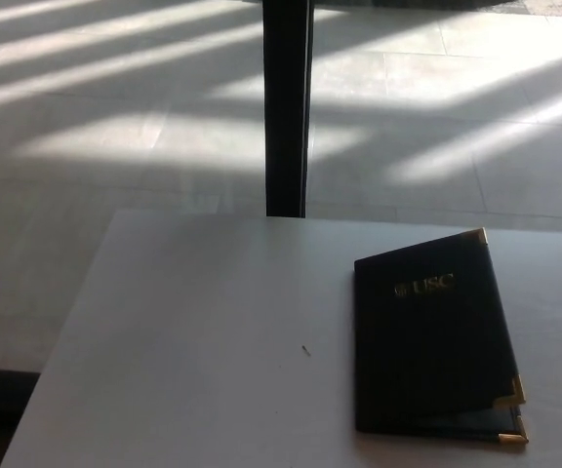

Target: There is a diary kept infront of the robot and the robot uses its right hand to grab its cover and puses it to the left to open it.

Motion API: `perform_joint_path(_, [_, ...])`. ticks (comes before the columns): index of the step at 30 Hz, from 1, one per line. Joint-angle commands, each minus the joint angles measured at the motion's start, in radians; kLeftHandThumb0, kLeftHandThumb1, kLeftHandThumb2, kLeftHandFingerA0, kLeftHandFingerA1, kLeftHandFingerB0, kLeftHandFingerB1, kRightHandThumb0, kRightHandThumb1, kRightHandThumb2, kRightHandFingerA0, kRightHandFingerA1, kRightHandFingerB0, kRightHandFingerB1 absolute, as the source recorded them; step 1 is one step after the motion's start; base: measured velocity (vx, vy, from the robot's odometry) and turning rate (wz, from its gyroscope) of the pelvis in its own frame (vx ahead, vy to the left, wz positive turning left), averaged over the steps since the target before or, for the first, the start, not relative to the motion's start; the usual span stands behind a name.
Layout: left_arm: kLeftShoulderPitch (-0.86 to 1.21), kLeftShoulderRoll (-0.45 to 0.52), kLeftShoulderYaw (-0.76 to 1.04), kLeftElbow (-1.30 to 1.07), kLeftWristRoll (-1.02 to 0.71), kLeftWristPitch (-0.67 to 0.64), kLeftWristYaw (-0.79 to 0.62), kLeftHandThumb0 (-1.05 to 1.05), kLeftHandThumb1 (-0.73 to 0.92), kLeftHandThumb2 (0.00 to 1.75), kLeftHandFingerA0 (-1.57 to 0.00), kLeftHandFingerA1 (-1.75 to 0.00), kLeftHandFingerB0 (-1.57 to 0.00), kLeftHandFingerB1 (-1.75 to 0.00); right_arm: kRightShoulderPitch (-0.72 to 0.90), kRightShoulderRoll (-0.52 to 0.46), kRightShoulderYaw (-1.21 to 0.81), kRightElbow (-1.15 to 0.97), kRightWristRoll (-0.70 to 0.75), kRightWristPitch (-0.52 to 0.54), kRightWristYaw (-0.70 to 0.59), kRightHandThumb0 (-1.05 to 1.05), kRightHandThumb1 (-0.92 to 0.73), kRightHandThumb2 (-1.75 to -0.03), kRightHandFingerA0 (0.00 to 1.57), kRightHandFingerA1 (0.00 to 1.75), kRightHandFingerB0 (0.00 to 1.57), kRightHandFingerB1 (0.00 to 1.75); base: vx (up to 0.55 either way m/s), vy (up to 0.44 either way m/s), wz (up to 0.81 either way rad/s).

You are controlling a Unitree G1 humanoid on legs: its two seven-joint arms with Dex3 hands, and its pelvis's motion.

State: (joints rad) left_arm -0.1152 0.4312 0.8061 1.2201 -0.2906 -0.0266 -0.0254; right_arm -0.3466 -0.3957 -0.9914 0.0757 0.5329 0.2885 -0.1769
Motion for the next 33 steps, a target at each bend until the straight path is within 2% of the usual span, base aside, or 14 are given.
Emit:
perform_joint_path(1, [-0.007, 0.043, 0.01, 0.02, -0.061, 0.0, -0.009, -1.05, 0.92, 1.21, -0.24, -1.66, -0.14, -1.38, -0.004, 0.114, 0.131, -0.189, 0.124, 0.167, -0.063, -0.8, -0.92, -0.7, 0.47, 0.51, 0.42, 0.45, 0.0, 0.0, 0.0])
perform_joint_path(9, [-0.008, 0.046, 0.003, 0.023, -0.076, -0.001, 0.004, -1.05, 0.92, 1.21, -0.3, -1.7, -0.18, -1.39, 0.001, 0.205, 0.316, -0.167, 0.084, 0.232, -0.069, -0.63, -0.92, -0.83, 0.31, 0.48, 0.22, 0.4, 0.0, 0.0, 0.0])
perform_joint_path(10, [-0.007, 0.046, -0.005, 0.024, -0.073, -0.007, 0.004, -0.89, 0.71, 1.55, -0.36, -1.16, 0.0, -0.88, -0.001, 0.21, 0.327, -0.148, 0.077, 0.232, -0.076, -0.63, -0.92, -0.83, 0.32, 0.49, 0.23, 0.4, 0.0, 0.0, 0.0])
perform_joint_path(14, [-0.008, 0.046, -0.004, 0.027, -0.085, -0.009, 0.009, -0.99, 0.74, 1.6, -0.37, -1.22, 0.0, -0.94, 0.011, 0.213, 0.356, -0.113, 0.067, 0.221, -0.062, -0.66, -0.92, -0.83, 0.37, 0.5, 0.27, 0.4, 0.0, 0.0, 0.0])
perform_joint_path(16, [-0.004, 0.047, -0.008, 0.021, -0.085, -0.011, 0.005, -1.05, 0.92, 1.2, -0.27, -1.65, -0.15, -1.37, 0.024, 0.247, 0.379, -0.092, 0.067, 0.218, -0.063, -0.75, -0.92, -0.76, 0.39, 0.57, 0.28, 0.44, 0.0, 0.0, 0.0])
perform_joint_path(17, [-0.004, 0.049, -0.008, 0.022, -0.088, -0.009, 0.007, -0.88, 0.67, 1.52, -0.3, -1.11, 0.0, -0.87, 0.031, 0.26, 0.388, -0.087, 0.067, 0.221, -0.065, -0.76, -0.91, -0.74, 0.41, 0.57, 0.3, 0.44, 0.0, 0.0, 0.0])
perform_joint_path(18, [-0.005, 0.05, -0.009, 0.023, -0.091, -0.008, 0.007, -0.88, 0.67, 1.52, -0.3, -1.11, 0.0, -0.87, 0.033, 0.263, 0.391, -0.087, 0.068, 0.223, -0.067, -0.76, -0.91, -0.74, 0.41, 0.57, 0.3, 0.44, 0.0, 0.0, 0.0])
perform_joint_path(19, [-0.005, 0.05, -0.011, 0.022, -0.092, -0.008, 0.012, -1.05, 0.92, 1.19, -0.31, -1.68, -0.19, -1.37, 0.042, 0.268, 0.401, -0.088, 0.068, 0.228, -0.061, -0.77, -0.92, -0.73, 0.42, 0.57, 0.31, 0.44, 0.0, 0.0, 0.0])
perform_joint_path(23, [-0.004, 0.053, -0.018, 0.032, -0.097, -0.01, 0.001, -1.05, 0.92, 1.2, -0.28, -1.65, -0.16, -1.36, 0.082, 0.3, 0.46, -0.079, 0.045, 0.22, -0.044, -0.77, -0.92, -0.74, 0.47, 0.61, 0.36, 0.45, 0.0, 0.0, 0.0])
perform_joint_path(24, [-0.005, 0.053, -0.018, 0.034, -0.1, -0.01, 0.004, -0.91, 0.68, 1.53, -0.26, -1.11, 0.0, -0.9, 0.087, 0.306, 0.471, -0.076, 0.044, 0.22, -0.045, -0.77, -0.92, -0.73, 0.46, 0.61, 0.33, 0.46, 0.0, 0.0, 0.0])
perform_joint_path(25, [-0.007, 0.053, -0.017, 0.035, -0.103, -0.01, 0.008, -0.91, 0.68, 1.53, -0.26, -1.11, 0.0, -0.9, 0.092, 0.313, 0.482, -0.073, 0.039, 0.221, -0.047, -0.77, -0.92, -0.73, 0.46, 0.61, 0.33, 0.46, 0.0, 0.0, 0.0])
perform_joint_path(30, [-0.006, 0.059, -0.032, 0.032, -0.1, -0.011, 0.017, -1.05, 0.78, 1.65, -0.43, -1.29, 0.0, -0.98, 0.11, 0.349, 0.516, -0.056, 0.032, 0.204, -0.052, -0.77, -0.92, -0.74, 0.47, 0.61, 0.38, 0.47, 0.0, 0.0, 0.0])
perform_joint_path(31, [-0.006, 0.06, -0.031, 0.031, -0.103, -0.009, 0.015, -1.05, 0.92, 1.2, -0.29, -1.66, -0.17, -1.38, 0.113, 0.357, 0.523, -0.055, 0.028, 0.202, -0.055, -0.76, -0.92, -0.72, 0.44, 0.59, 0.38, 0.48, 0.0, 0.0, 0.0])
perform_joint_path(33, [-0.01, 0.06, -0.022, 0.029, -0.118, -0.003, 0.02, -0.88, 0.69, 1.52, -0.34, -1.13, 0.0, -0.87, 0.122, 0.38, 0.543, -0.048, 0.016, 0.197, -0.056, -0.76, -0.92, -0.71, 0.43, 0.57, 0.37, 0.47, 0.0, 0.0, 0.0])
